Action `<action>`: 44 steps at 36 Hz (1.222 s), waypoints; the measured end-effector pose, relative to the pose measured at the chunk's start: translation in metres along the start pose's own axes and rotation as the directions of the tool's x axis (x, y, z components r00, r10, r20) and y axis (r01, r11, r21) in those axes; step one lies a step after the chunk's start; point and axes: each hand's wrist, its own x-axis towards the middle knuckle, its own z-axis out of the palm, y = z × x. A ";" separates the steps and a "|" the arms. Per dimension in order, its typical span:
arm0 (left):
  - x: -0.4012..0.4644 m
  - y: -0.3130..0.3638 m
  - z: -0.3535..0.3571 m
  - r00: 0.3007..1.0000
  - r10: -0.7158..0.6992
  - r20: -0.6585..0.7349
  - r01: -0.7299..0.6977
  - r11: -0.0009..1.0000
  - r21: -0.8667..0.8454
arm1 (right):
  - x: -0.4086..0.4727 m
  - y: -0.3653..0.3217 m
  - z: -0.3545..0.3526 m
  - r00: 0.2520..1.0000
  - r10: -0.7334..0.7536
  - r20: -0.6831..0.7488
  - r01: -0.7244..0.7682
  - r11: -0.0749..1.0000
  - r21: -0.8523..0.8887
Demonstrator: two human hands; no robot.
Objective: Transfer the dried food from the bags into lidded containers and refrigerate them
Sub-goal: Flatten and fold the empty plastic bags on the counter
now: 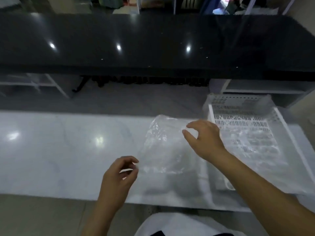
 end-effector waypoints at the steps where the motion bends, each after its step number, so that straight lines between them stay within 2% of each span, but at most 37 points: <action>1: -0.003 -0.011 -0.004 0.998 -0.045 0.037 0.044 0.999 0.011 | 0.002 -0.003 0.019 0.999 0.004 0.052 0.000 0.997 -0.072; 4: -0.010 -0.036 -0.014 0.956 -0.178 0.232 0.157 0.982 0.107 | -0.002 -0.003 0.071 0.978 0.043 0.205 0.007 0.971 -0.239; 6: -0.010 -0.047 -0.022 0.931 -0.235 0.279 0.220 0.972 0.087 | -0.008 -0.001 0.094 0.961 0.053 0.272 0.037 0.948 -0.316; 8: -0.003 -0.055 -0.029 0.940 -0.239 0.243 0.237 0.971 0.040 | -0.013 -0.004 0.106 0.963 0.028 0.268 0.063 0.944 -0.324; 12: 0.025 -0.064 -0.037 0.958 -0.257 0.126 0.262 0.965 -0.026 | -0.016 -0.022 0.110 0.982 -0.108 0.158 0.145 0.958 -0.246; 14: 0.043 -0.064 -0.033 0.936 -0.325 0.132 0.339 0.935 -0.106 | -0.018 -0.032 0.112 0.975 -0.185 0.125 0.207 0.959 -0.194; 16: 0.060 -0.059 -0.024 0.905 -0.380 0.190 0.415 0.887 -0.203 | -0.020 -0.037 0.118 0.959 -0.237 0.156 0.266 0.941 -0.211; 18: 0.076 -0.053 -0.011 0.881 -0.398 0.255 0.457 0.855 -0.243 | -0.023 -0.033 0.128 0.948 -0.195 0.250 0.266 0.919 -0.290; 20: 0.087 -0.050 0.000 0.862 -0.397 0.315 0.477 0.845 -0.241 | -0.029 -0.020 0.140 0.944 -0.074 0.322 0.203 0.898 -0.390; 23: 0.096 -0.048 0.011 0.842 -0.362 0.401 0.475 0.849 -0.232 | -0.040 -0.001 0.154 0.954 0.039 0.299 0.115 0.870 -0.480; 27: 0.099 -0.047 0.024 0.855 -0.282 0.436 0.379 0.913 -0.153 | -0.044 0.004 0.159 0.959 0.075 0.273 0.072 0.868 -0.491; 29: 0.099 -0.046 0.029 0.878 -0.248 0.410 0.322 0.939 -0.122 | -0.044 0.004 0.159 0.958 0.074 0.277 0.074 0.870 -0.488; 34: 0.107 -0.046 0.034 0.967 -0.109 0.230 0.112 0.994 0.002 | -0.045 0.005 0.161 0.970 0.067 0.235 0.058 0.872 -0.486; 40: 0.122 -0.060 0.010 0.982 -0.169 0.089 0.162 0.983 0.081 | -0.045 0.006 0.163 0.976 0.126 0.180 -0.030 0.889 -0.457; 44: 0.123 -0.058 -0.005 0.985 -0.152 -0.085 0.159 0.984 0.084 | -0.044 0.005 0.164 0.970 0.190 0.154 -0.108 0.898 -0.427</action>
